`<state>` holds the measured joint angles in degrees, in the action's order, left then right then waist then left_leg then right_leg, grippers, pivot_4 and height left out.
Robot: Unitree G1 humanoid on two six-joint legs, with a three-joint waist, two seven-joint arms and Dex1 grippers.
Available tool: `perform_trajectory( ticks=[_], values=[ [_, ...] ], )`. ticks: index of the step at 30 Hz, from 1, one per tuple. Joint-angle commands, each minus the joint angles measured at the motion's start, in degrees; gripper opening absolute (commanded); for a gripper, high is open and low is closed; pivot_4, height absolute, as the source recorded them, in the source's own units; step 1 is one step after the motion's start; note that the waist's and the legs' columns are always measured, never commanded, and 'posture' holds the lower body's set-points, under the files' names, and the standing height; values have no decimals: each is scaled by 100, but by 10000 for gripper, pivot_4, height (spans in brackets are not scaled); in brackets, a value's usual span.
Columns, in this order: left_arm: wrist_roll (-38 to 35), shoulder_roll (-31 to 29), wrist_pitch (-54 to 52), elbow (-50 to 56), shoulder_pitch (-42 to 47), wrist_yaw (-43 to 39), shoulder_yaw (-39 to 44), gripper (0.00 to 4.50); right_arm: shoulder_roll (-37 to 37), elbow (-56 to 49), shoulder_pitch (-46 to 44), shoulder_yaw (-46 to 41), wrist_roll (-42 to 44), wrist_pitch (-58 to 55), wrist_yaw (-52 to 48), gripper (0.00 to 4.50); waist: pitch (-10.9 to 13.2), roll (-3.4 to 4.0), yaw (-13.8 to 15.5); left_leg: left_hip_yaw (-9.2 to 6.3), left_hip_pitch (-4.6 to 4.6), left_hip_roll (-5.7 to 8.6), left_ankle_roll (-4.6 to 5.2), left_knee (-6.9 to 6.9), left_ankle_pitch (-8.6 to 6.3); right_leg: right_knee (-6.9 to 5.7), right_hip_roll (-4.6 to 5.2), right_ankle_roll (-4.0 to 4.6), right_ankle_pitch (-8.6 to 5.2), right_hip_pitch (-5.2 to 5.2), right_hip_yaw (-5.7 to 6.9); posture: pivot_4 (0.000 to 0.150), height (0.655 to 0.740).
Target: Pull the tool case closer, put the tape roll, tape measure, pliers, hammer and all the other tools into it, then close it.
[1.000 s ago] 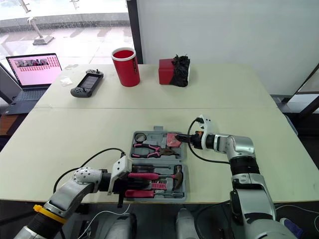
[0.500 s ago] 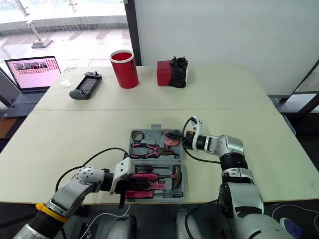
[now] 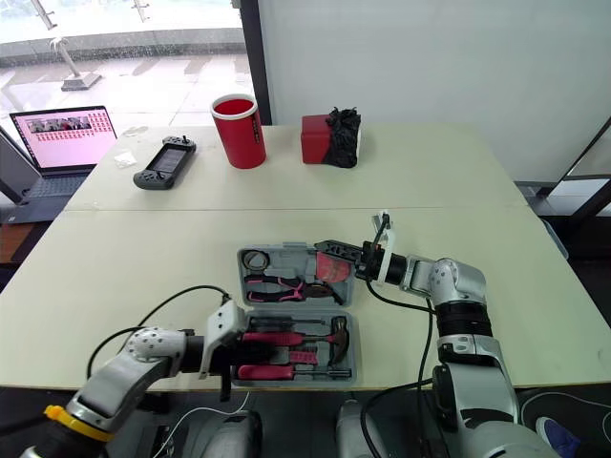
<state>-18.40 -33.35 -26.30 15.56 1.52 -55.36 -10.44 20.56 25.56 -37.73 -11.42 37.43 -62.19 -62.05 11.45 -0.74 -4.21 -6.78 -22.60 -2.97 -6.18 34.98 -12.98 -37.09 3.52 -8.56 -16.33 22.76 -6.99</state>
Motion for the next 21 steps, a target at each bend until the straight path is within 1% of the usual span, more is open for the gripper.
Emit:
perform_trajectory(
  ticks=[1, 3, 5, 7, 10, 13, 16, 21],
  values=[
    [-756, -91, -315, 791, -232, 133, 816, 0, 112, -434, 68, -13, 315, 3, -272, 44223, 0, 0, 10, 0, -2, 0, 0, 1, 0, 1, 1, 0, 0, 0, 0, 1500, 7400],
    [-1175, -250, -506, 964, -444, 148, 1487, 0, 235, -684, 234, 146, 377, -21, -490, 44223, 0, -1, 6, 0, -4, 0, 0, 1, 0, 3, 1, -1, 0, 1, 0, 1500, 7400],
    [-1455, -401, -634, 1047, -583, 99, 1884, 0, 324, -845, 338, 229, 435, -4, -606, 44223, 2, 2, 9, 0, -3, -1, 0, -2, 0, 1, 0, -2, -1, 4, 1, 1500, 7400],
    [-1544, -681, -667, 1081, -868, -30, 2249, 0, 438, -928, 398, 193, 512, 23, -685, 44223, 3, -1, 5, 0, -4, -1, -1, -1, 0, 1, 0, 2, -4, 7, 0, 1500, 7400],
    [-1347, -1106, -374, 1030, -1293, -240, 2661, 0, 533, -1059, 502, 74, 692, -59, -680, 44223, 8, -3, 2, 2, -8, 0, -2, 0, -1, 11, 1, 9, -6, 9, -3, 1500, 7400],
    [-1720, -1232, -491, 853, -1330, -233, 3342, 0, 777, -1834, 976, 140, 1010, -254, -840, 44223, 9, -2, 51, 3, -36, 0, -2, 1, -1, 10, 1, 11, -6, 35, -2, 1500, 7400],
    [-1617, -1346, -385, 693, -1338, -271, 3490, 0, 870, -2522, 1402, 144, 1198, -299, -695, 44223, 9, -2, 28, 2, -66, 0, -2, 6, -1, 9, 1, 10, -4, 63, -1, 1500, 7400],
    [-1481, -1544, -308, 354, -1155, -233, 3517, 0, 1258, -3398, 2014, -47, 1435, -242, -627, 44223, 9, -2, 24, 2, -72, 0, -2, 6, -1, 9, 1, 12, -3, 73, -1, 1500, 7400]
  ],
)
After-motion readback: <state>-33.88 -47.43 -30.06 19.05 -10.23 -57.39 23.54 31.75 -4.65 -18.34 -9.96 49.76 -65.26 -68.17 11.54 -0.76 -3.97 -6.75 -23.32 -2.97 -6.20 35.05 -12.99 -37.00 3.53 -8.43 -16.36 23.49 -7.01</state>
